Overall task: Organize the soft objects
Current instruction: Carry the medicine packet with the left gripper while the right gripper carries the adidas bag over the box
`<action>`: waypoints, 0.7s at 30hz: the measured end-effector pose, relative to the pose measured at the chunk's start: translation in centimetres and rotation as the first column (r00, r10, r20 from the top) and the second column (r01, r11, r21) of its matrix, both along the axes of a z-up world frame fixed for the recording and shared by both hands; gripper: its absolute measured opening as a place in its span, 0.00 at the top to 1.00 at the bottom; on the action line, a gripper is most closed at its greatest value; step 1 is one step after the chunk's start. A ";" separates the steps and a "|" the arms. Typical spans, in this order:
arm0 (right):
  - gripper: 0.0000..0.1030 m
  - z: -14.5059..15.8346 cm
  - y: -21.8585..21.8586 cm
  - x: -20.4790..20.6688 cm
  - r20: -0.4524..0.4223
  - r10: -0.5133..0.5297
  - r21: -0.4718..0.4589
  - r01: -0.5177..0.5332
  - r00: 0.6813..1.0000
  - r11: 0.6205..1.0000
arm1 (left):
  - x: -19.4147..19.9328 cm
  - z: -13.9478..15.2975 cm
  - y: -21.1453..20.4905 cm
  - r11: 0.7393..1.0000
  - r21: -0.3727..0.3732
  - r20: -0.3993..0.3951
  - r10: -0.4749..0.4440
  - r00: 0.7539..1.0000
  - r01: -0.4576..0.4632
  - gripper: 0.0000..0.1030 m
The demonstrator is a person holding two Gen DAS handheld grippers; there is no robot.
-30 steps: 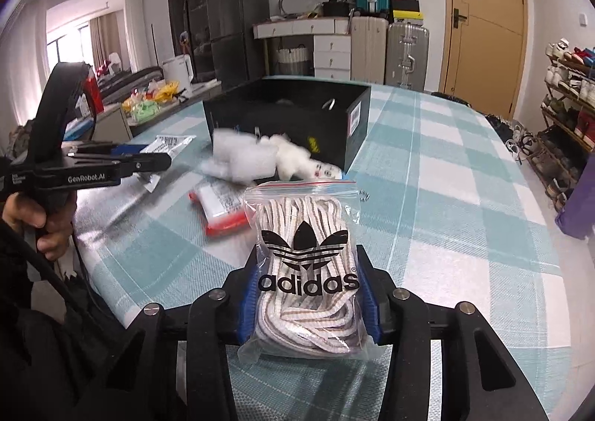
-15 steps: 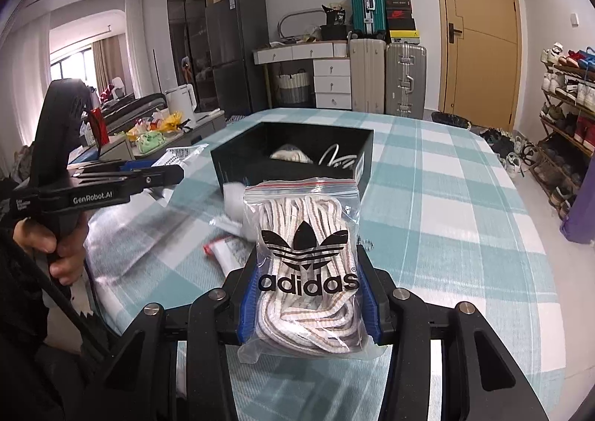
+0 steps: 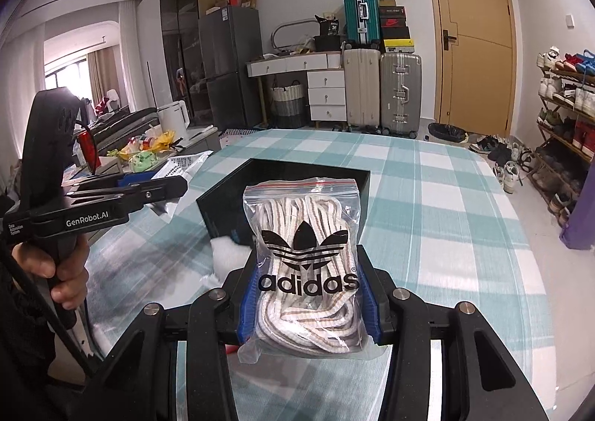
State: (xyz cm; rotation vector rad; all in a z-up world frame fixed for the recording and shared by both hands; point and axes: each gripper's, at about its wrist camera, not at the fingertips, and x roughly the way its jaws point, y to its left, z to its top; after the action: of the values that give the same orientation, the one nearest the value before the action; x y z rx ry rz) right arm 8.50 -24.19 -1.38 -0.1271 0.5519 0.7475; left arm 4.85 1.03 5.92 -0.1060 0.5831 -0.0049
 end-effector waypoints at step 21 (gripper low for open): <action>0.56 0.8 3.6 5.2 -0.026 0.024 -0.053 -0.025 0.999 0.998 | 5.5 -0.5 -0.7 1.000 -0.013 -0.044 -0.025 0.999 0.025 0.59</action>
State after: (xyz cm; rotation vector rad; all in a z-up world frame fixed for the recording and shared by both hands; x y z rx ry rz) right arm 13.65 -20.57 -0.60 -0.1742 0.5952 0.7595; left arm 10.35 0.29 5.39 -0.1112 0.6287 -0.0307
